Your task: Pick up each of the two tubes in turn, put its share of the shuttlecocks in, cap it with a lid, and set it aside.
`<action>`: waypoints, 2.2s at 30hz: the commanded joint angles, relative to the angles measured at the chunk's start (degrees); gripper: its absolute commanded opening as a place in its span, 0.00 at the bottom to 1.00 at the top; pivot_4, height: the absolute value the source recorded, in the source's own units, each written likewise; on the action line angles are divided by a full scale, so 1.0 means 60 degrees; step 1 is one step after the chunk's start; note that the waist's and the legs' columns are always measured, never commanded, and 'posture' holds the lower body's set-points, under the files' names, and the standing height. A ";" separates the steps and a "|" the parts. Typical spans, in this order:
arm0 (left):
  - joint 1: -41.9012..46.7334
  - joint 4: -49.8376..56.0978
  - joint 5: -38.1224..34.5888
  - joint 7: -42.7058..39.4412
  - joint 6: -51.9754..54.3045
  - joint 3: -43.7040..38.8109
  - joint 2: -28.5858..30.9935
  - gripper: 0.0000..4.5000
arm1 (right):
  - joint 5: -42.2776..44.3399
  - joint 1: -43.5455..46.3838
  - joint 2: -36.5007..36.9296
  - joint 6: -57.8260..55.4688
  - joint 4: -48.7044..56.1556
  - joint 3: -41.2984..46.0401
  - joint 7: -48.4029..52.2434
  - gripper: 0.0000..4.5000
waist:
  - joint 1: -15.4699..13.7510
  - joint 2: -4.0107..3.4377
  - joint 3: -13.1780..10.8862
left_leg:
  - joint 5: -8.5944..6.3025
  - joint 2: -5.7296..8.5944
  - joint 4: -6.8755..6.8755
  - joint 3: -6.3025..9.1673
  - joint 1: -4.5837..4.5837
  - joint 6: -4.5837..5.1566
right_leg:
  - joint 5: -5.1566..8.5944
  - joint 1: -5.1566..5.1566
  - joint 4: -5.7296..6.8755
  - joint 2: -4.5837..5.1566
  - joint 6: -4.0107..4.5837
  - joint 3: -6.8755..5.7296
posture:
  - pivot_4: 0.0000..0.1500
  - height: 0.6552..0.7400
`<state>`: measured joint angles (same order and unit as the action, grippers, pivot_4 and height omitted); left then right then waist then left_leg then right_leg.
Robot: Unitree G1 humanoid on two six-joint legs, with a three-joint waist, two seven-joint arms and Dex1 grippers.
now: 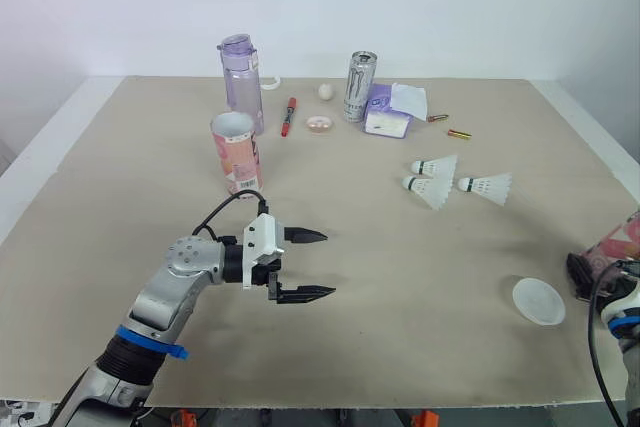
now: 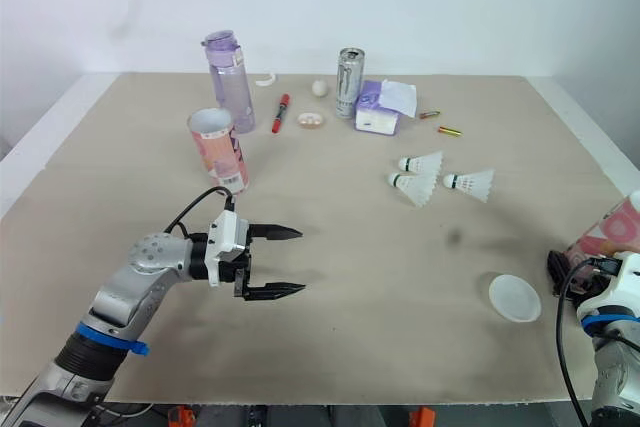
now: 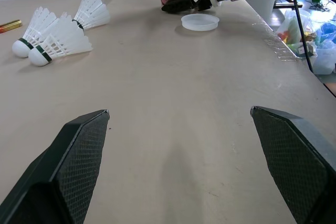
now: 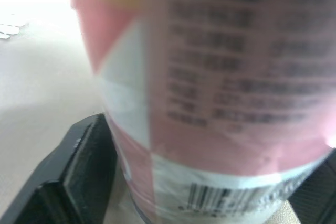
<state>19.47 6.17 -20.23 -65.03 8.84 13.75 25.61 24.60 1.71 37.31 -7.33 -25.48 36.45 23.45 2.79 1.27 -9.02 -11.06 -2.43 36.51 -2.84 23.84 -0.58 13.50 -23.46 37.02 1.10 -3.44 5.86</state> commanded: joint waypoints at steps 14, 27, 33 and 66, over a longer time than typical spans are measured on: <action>0.0338 -0.0049 0.0003 -0.0104 -0.0168 0.0002 -0.0096 1.00 | 0.0763 -0.1872 -0.0543 -0.0854 0.3196 0.0936 -0.0422 1.00 | -0.0003 -0.0001 0.0000 | -0.0002 -0.0002 -0.0002 0.0000 0.0002 -0.0002 | 0.0003 -0.0006 0.0000 0.0005 0.0001 -0.0002 | 1.00 1.00; 0.0811 -0.0902 0.0064 -0.0374 -0.0457 -0.0050 -0.0262 1.00 | 0.1283 -0.5614 -0.0457 -0.1129 0.6416 0.1772 0.2026 1.00 | -0.0030 -0.0009 0.0005 | -0.0022 0.0000 -0.0012 0.0005 0.0049 -0.0002 | 0.0027 -0.0042 -0.0005 0.0015 0.0004 -0.0016 | 1.00 1.00; 0.0987 -0.1233 -0.0055 -0.0155 -0.0454 -0.0334 -0.0319 1.00 | 0.1914 -0.5934 0.0376 -0.1188 0.7941 0.1164 0.4052 1.00 | -0.0008 0.0000 0.0002 | -0.0022 -0.0004 -0.0004 0.0001 0.0044 -0.0001 | 0.0018 -0.0048 -0.0004 0.0018 0.0009 -0.0022 | 1.00 1.00; -0.0665 0.0009 0.0661 0.6497 0.1261 -0.3446 -0.0803 1.00 | -0.0464 0.4766 -0.1538 0.1418 0.1667 -0.6303 0.7479 1.00 | -0.0245 0.0091 -0.0039 | -0.0037 -0.0029 0.0027 0.0025 0.0094 -0.0018 | -0.0048 -0.0068 0.0013 -0.0025 0.0030 -0.0054 | 1.00 1.00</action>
<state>14.10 6.65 -16.30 -26.38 16.69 -5.78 20.43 22.10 28.81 28.28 -0.28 -15.55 -1.94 68.50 1.32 1.82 -9.25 -11.28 -2.61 36.68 -2.69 24.39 -0.70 13.19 -23.87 37.11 0.94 -3.24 5.54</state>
